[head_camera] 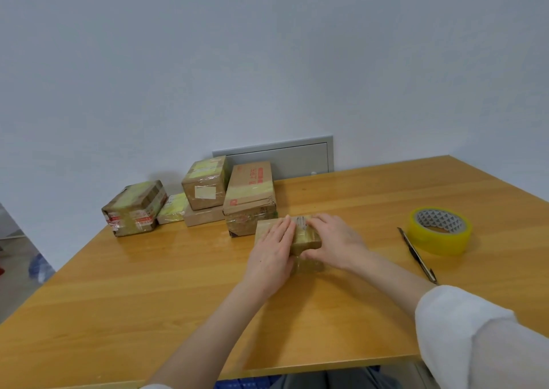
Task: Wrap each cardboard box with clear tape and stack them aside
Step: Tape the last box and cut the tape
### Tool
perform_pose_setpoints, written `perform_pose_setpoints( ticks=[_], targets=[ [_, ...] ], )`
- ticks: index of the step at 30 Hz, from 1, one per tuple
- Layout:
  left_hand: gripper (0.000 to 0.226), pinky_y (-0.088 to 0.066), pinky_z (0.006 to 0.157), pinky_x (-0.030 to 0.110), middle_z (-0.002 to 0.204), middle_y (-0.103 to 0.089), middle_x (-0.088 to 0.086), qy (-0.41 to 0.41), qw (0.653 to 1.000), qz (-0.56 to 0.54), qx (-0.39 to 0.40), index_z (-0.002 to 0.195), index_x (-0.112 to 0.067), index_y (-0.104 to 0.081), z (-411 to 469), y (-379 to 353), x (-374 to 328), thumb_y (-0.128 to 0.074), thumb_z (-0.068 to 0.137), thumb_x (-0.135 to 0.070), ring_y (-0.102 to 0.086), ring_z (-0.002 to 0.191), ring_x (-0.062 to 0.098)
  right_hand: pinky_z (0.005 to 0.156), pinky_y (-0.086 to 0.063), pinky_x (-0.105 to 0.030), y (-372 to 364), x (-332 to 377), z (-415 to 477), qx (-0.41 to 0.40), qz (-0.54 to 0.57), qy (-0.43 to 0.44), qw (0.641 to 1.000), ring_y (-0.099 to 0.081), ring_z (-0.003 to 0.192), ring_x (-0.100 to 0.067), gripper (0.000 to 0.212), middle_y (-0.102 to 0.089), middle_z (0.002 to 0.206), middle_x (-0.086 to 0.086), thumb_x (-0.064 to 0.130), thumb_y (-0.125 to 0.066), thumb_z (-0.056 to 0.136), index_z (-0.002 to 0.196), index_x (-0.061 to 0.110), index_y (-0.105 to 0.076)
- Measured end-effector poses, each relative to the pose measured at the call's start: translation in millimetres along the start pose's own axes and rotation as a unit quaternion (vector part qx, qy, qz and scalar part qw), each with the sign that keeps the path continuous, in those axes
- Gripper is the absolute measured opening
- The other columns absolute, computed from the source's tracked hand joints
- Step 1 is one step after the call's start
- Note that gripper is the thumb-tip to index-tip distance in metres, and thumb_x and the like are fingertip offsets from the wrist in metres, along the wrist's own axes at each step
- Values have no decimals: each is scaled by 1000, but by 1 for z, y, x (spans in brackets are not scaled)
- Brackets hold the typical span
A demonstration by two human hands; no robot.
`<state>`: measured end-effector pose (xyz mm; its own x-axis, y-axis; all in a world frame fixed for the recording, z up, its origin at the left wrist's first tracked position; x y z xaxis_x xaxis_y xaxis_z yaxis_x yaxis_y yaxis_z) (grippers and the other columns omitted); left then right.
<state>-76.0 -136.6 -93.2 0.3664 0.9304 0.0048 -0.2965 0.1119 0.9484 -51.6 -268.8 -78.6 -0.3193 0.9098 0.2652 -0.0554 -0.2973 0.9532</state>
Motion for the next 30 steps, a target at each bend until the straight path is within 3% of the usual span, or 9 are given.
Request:
perform_pose_setpoints(
  ticks=[4,9,12,17,27,30],
  targets=[
    [72,4,118,30,161,4,5,15,999,29,27,153,-11,2,2,0,4,-41,98,-29,3,148,17,119,-19,-36,-4,11,-3,25,-33,53,998,-2,149,-15,94,-1,162,4,54,-58,87,155,17,-5],
    [76,0,121,34,161,1,4,16,998,39,57,153,-13,0,4,-2,6,-45,95,-33,3,148,15,122,-5,-33,-14,23,-2,51,-93,111,988,4,149,-18,81,5,162,-7,38,-47,94,154,10,1],
    [77,1,120,32,161,0,4,18,998,35,56,153,-13,-1,5,-2,5,-47,94,-33,1,148,15,121,-6,-33,-17,25,2,59,-110,99,987,1,149,-18,83,1,162,-6,40,-49,93,154,11,-1],
    [81,0,120,32,161,1,4,20,997,42,56,153,-13,-1,5,-6,7,-49,93,-37,0,148,16,119,-20,-35,-18,27,6,82,-106,72,988,1,149,-15,84,4,162,0,37,-53,93,155,15,-2],
    [81,0,120,33,161,1,2,27,996,44,68,153,-16,-1,9,-6,7,-50,93,-40,1,148,15,121,-9,-37,-19,28,8,81,-117,61,988,5,149,-19,81,3,162,-1,33,-53,93,155,15,-3],
    [80,-1,120,33,161,0,2,24,996,40,75,154,-16,-2,9,-4,5,-49,94,-40,0,148,15,120,-13,-36,-16,26,8,86,-116,68,987,2,149,-19,78,1,163,0,32,-52,94,155,16,-5]
  ],
)
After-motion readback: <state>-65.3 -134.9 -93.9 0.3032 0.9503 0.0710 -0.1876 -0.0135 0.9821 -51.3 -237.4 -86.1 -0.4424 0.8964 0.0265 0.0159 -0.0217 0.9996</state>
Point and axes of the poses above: each hand's wrist, its own z-axis towards the middle knuckle, its own y-axis out of the back of the hand, x = y × z, the point moved 4 cm from there along z, towards the middle knuckle
